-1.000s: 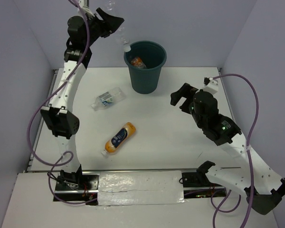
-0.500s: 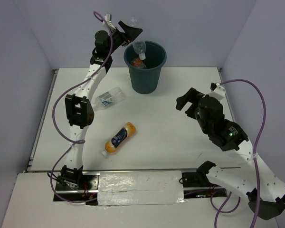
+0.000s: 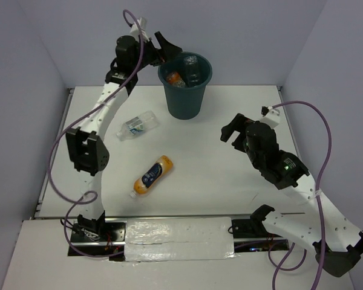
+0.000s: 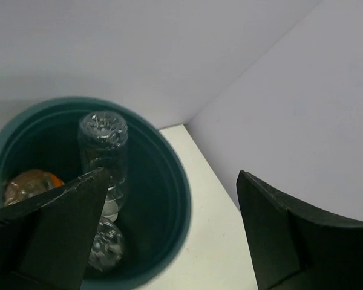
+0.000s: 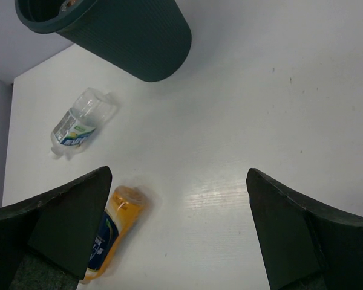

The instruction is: Put the plastic bottles in the bin

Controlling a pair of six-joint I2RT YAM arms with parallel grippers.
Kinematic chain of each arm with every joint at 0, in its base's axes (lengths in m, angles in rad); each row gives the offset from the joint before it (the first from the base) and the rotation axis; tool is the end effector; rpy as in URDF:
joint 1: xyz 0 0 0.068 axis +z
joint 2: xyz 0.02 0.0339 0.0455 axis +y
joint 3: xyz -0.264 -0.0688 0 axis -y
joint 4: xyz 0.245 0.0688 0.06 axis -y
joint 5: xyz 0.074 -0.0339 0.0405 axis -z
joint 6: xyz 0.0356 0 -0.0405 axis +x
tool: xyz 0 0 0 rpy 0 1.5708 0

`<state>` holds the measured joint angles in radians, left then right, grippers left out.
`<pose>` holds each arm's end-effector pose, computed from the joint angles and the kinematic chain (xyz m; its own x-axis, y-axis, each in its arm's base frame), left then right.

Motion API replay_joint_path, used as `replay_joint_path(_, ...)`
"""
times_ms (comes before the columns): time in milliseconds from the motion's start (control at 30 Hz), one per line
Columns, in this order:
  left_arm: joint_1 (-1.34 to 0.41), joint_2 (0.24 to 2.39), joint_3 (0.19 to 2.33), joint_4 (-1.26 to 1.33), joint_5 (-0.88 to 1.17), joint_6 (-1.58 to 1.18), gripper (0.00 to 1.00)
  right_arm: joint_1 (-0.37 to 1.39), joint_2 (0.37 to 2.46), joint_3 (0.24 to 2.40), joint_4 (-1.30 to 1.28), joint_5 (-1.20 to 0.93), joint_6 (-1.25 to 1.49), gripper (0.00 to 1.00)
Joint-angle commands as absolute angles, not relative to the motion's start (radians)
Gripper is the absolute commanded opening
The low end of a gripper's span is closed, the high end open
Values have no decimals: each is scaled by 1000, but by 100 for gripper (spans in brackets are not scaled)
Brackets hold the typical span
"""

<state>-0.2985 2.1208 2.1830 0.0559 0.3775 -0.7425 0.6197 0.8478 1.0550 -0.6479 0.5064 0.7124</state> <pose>0.4789 -0.1611 0.4263 -0.3384 -0.5535 -0.7610 0.5353 0.5519 -0.6394 0.1467 0.0834 0.3757 -0.3614 0.4444 -0.8197 0.1129 0.8935 0.4346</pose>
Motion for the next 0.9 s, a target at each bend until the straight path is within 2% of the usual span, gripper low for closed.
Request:
replay_joint_path(0, -295, 1915, 2131, 5, 304, -577, 99, 630, 838, 1035, -597, 512, 701, 100)
replay_joint_path(167, -278, 1738, 1951, -221, 14, -566, 99, 634, 845, 1029, -578, 503, 696, 100)
replay_joint_path(300, -224, 1720, 1919, -523, -155, -668, 99, 634, 856, 1028, -574, 496, 695, 100)
replay_joint_path(400, -203, 1726, 1852, -655, -241, -690, 99, 634, 864, 1020, -561, 485, 692, 100)
replay_joint_path(500, -204, 1695, 1703, -614, -255, -590, 99, 634, 877, 1023, -557, 469, 693, 100)
replay_joint_path(600, -204, 1681, 1593, -581, -134, -420, 99, 637, 894, 1035, -557, 466, 692, 100)
replay_joint_path(867, -258, 1785, 1546, -626, -190, -292, 99, 641, 926, 1063, -551, 440, 689, 100)
